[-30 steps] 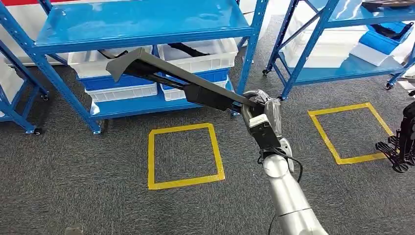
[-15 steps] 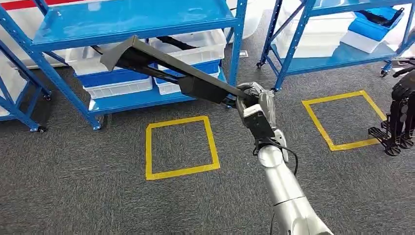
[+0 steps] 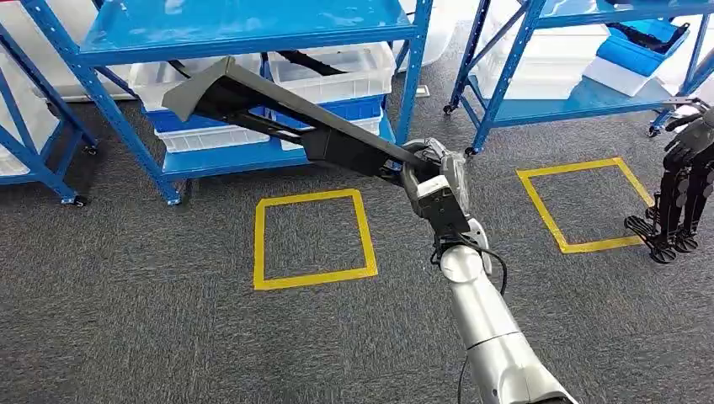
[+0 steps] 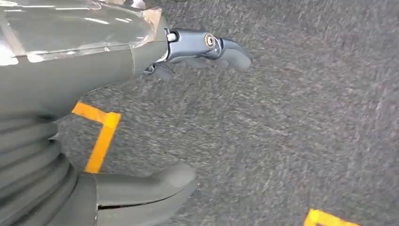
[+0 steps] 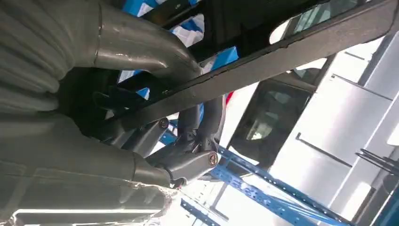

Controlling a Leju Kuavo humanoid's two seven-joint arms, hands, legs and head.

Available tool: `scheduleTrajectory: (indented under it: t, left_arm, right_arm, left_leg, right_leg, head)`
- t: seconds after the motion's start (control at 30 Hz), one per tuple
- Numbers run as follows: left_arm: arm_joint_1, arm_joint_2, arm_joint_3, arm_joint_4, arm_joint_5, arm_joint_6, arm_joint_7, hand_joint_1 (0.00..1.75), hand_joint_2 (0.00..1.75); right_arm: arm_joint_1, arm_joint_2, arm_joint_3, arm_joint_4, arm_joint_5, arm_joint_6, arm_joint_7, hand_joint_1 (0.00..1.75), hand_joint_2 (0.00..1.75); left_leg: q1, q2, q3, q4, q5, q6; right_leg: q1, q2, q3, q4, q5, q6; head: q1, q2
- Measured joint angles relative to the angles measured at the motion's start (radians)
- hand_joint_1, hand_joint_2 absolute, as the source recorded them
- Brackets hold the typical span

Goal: Take the parts from the cabinet and place them on the table.

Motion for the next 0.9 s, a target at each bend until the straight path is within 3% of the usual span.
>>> scheduleTrajectory:
  t: [0.03,0.07,0.1,0.13,0.2,0.23,0.27,0.33,0.4,0.47,0.53,0.57,0.6,0.63,0.7,0.73,0.77,0.8,0.83,0.87,0.9]
  left_arm:
    - [0.002,-0.001,0.001,0.000,0.000,-0.001,0.000,0.00,1.75]
    - [0.005,-0.002,0.003,0.000,0.000,-0.001,0.000,0.00,1.75]
    - [0.006,-0.003,0.003,0.000,0.000,-0.001,0.000,0.00,1.75]
    - [0.007,-0.003,0.004,0.000,0.000,-0.001,0.000,0.00,1.75]
    - [0.008,-0.003,0.005,0.000,0.000,-0.001,0.000,0.00,1.75]
    - [0.007,-0.001,0.005,0.000,-0.001,-0.001,0.000,0.00,1.75]
    - [0.006,-0.001,0.007,0.000,-0.002,-0.001,-0.001,0.00,1.75]
    - [0.009,-0.002,0.009,0.000,-0.003,-0.001,-0.002,0.00,1.75]
    - [0.011,-0.002,0.011,0.000,-0.005,0.000,-0.002,0.00,1.75]
    - [0.011,0.000,0.011,0.000,-0.006,0.001,-0.002,0.00,1.75]
    - [0.014,0.002,0.011,0.000,-0.006,0.001,-0.002,0.00,1.75]
    - [0.016,0.002,0.012,0.000,-0.006,0.001,-0.002,0.00,1.75]
    - [0.018,0.002,0.012,0.001,-0.006,0.001,-0.002,0.00,1.75]
    - [0.019,0.002,0.012,0.001,-0.006,0.001,-0.002,0.00,1.75]
    - [0.017,0.004,0.012,0.001,-0.006,0.001,-0.002,0.00,1.75]
    - [0.017,0.007,0.012,0.000,-0.006,0.001,-0.002,0.00,1.75]
    - [0.017,0.008,0.012,0.001,-0.007,0.001,-0.002,0.00,1.75]
    - [0.016,0.010,0.012,0.001,-0.008,0.001,-0.002,0.00,1.75]
    - [0.017,0.005,0.012,0.001,-0.008,0.001,-0.002,0.00,1.75]
    - [0.018,0.007,0.012,0.001,-0.007,0.001,-0.002,0.00,1.75]
    - [0.018,0.007,0.012,0.001,-0.008,0.001,-0.002,0.00,1.75]
  right_arm:
    - [0.001,0.000,0.000,0.003,0.000,0.000,0.000,1.75,1.75]
    - [0.002,0.000,0.000,0.007,0.000,0.000,0.000,1.75,1.75]
    - [0.002,0.000,0.001,0.010,0.000,-0.001,0.000,1.75,1.75]
    - [0.002,-0.001,0.001,0.011,-0.001,-0.002,0.000,1.75,1.75]
    - [0.001,-0.002,0.001,0.011,-0.002,-0.003,0.000,1.75,1.75]
    - [-0.001,-0.002,0.001,0.011,-0.003,-0.004,0.002,1.75,1.75]
    - [0.001,-0.001,0.003,0.010,-0.003,-0.006,0.003,1.75,1.75]
    - [0.007,-0.003,0.003,0.010,-0.003,-0.006,0.012,1.75,1.75]
    - [0.008,-0.005,0.004,0.009,-0.003,-0.006,0.014,1.75,1.75]
    - [0.006,-0.005,0.004,0.004,-0.005,-0.006,0.015,1.75,1.75]
    - [0.007,-0.005,0.005,0.004,-0.006,-0.006,0.018,1.75,1.75]
    - [0.007,-0.005,0.005,0.004,-0.007,-0.006,0.019,1.75,1.75]
    - [0.007,-0.005,0.005,0.004,-0.008,-0.006,0.019,1.75,1.75]
    - [0.007,-0.005,0.005,0.004,-0.008,-0.006,0.019,1.75,1.75]
    - [0.007,-0.005,0.005,0.001,-0.009,-0.006,0.019,1.75,1.75]
    - [0.007,-0.005,0.005,-0.002,-0.009,-0.006,0.019,1.75,1.75]
    - [0.003,-0.006,0.005,-0.002,-0.009,-0.006,0.019,1.75,1.75]
    - [0.002,-0.006,0.005,-0.002,-0.009,-0.006,0.020,1.75,1.75]
    - [0.003,-0.006,0.006,-0.003,-0.009,-0.006,0.020,1.75,1.75]
    - [0.002,-0.006,0.006,-0.003,-0.009,-0.006,0.021,1.75,1.75]
    - [0.002,-0.006,0.006,-0.003,-0.009,-0.006,0.021,1.75,1.75]
  left_leg:
    - [0.000,0.000,-0.011,0.001,0.008,-0.003]
    - [0.002,0.001,-0.021,0.001,0.015,-0.006]
    - [0.005,0.001,-0.029,0.002,0.021,-0.012]
    - [0.009,0.001,-0.034,0.003,0.026,-0.017]
    - [0.016,0.000,-0.040,0.010,0.031,-0.029]
    - [0.011,0.001,-0.048,0.013,0.033,-0.038]
    - [0.009,0.001,-0.054,0.018,0.037,-0.044]
    - [0.010,0.000,-0.056,0.012,0.047,-0.056]
    - [0.019,0.000,-0.063,0.017,0.042,-0.064]
    - [0.019,-0.001,-0.103,0.113,-0.035,-0.065]
    - [0.017,-0.006,-0.182,0.296,-0.120,-0.068]
    - [0.017,-0.007,-0.198,0.337,-0.130,-0.066]
    - [0.017,-0.007,-0.191,0.331,-0.118,-0.062]
    - [0.016,-0.007,-0.161,0.281,-0.088,-0.055]
    - [0.007,-0.010,-0.053,0.103,-0.013,-0.033]
    - [0.001,-0.013,-0.023,0.046,-0.013,-0.017]
    - [-0.001,-0.009,-0.014,0.028,-0.014,-0.018]
    - [-0.004,-0.008,-0.017,0.026,-0.010,-0.023]
    - [-0.005,-0.008,-0.020,0.023,-0.008,-0.041]
    - [-0.010,-0.009,-0.022,0.023,-0.004,-0.035]
    - [-0.012,-0.010,-0.024,0.023,-0.003,-0.033]
  right_leg:
    - [-0.004,0.000,-0.021,0.070,-0.029,0.004]
    - [-0.009,0.000,-0.023,0.103,-0.041,0.014]
    - [-0.015,0.000,0.005,0.078,-0.036,0.024]
    - [-0.020,-0.001,0.054,0.012,-0.019,0.037]
    - [-0.032,-0.002,0.184,-0.186,0.026,0.064]
    - [-0.025,0.000,0.206,-0.220,0.007,0.061]
    - [-0.021,0.008,0.196,-0.223,0.015,0.047]
    - [-0.016,0.008,0.189,-0.212,0.017,0.036]
    - [-0.028,0.008,0.186,-0.218,0.028,0.016]
    - [-0.022,0.008,0.179,-0.217,0.035,-0.004]
    - [-0.012,0.007,0.167,-0.216,0.043,-0.017]
    - [-0.007,0.007,0.162,-0.216,0.045,-0.020]
    - [-0.003,0.007,0.158,-0.216,0.049,-0.025]
    - [0.001,0.008,0.156,-0.216,0.050,-0.025]
    - [0.008,0.008,0.157,-0.216,0.053,-0.025]
    - [0.005,0.008,0.157,-0.216,0.055,-0.023]
    - [0.021,0.007,0.150,-0.212,0.057,-0.019]
    - [0.013,0.006,0.145,-0.210,0.058,-0.015]
    - [0.023,0.005,0.144,-0.207,0.056,-0.020]
    - [0.014,0.005,0.141,-0.208,0.058,-0.017]
    - [0.016,0.005,0.139,-0.208,0.061,-0.012]
  head:
    - [0.000,0.000]
    - [0.000,0.000]
    - [0.000,0.000]
    - [0.000,0.000]
    - [0.000,0.000]
    - [0.001,0.000]
    - [-0.003,0.000]
    - [-0.002,0.000]
    - [-0.002,0.000]
    - [-0.002,0.000]
    - [-0.003,0.000]
    - [-0.003,0.000]
    - [-0.003,0.000]
    - [-0.003,0.000]
    - [-0.003,0.000]
    - [-0.002,0.000]
    - [-0.002,0.000]
    - [-0.002,0.000]
    - [-0.001,0.000]
    - [-0.002,0.000]
    - [-0.002,0.000]
